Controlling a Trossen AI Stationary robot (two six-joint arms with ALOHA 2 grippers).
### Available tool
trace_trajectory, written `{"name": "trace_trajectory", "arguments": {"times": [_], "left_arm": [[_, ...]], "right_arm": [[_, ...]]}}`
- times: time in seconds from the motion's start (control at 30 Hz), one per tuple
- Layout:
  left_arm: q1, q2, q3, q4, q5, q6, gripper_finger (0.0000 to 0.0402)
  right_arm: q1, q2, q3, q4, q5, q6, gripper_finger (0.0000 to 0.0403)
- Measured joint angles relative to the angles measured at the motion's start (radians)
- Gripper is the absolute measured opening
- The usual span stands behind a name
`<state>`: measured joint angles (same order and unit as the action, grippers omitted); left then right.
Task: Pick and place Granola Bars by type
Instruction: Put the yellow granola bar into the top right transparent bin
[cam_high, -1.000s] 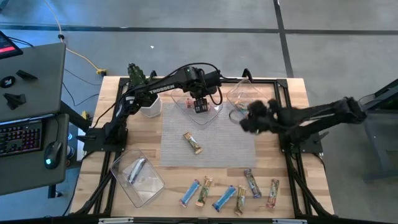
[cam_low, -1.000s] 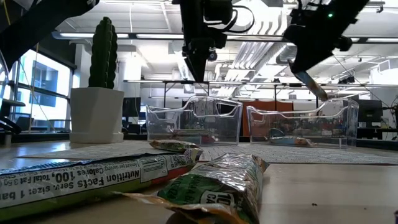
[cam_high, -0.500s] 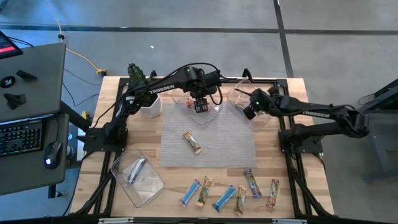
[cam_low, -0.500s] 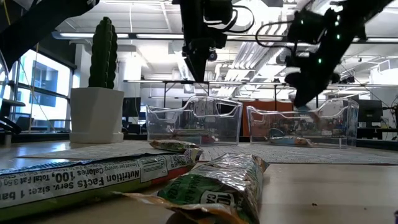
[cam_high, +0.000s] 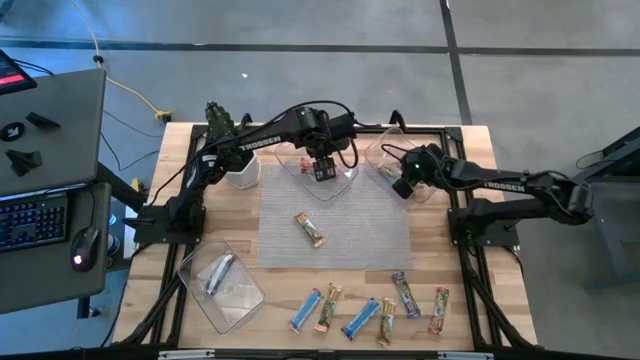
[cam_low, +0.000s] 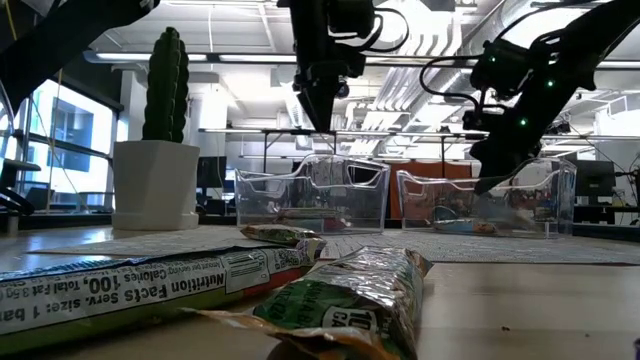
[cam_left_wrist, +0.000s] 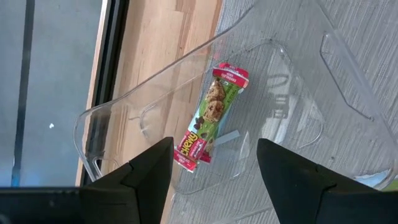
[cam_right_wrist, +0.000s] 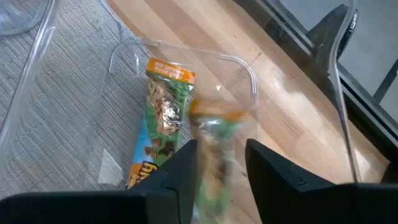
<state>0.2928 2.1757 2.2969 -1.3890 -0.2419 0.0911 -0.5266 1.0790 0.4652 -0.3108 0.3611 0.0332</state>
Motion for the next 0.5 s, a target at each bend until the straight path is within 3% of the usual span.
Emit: {"name": "trace_trajectory", "arguments": {"times": [0.27, 0.5], "left_arm": [[-0.014, -0.005, -0.001, -0.025, 0.018, -0.073, 0.0225], [-0.077, -0.077, -0.001, -0.112, 0.001, -0.16, 0.0225]], "right_arm": [[0.002, -0.004, 0.005, 0.053, -0.001, -0.094, 0.0166], [0.056, -0.009, 0.172, 0.013, -0.001, -0.137, 0.0172]]}}
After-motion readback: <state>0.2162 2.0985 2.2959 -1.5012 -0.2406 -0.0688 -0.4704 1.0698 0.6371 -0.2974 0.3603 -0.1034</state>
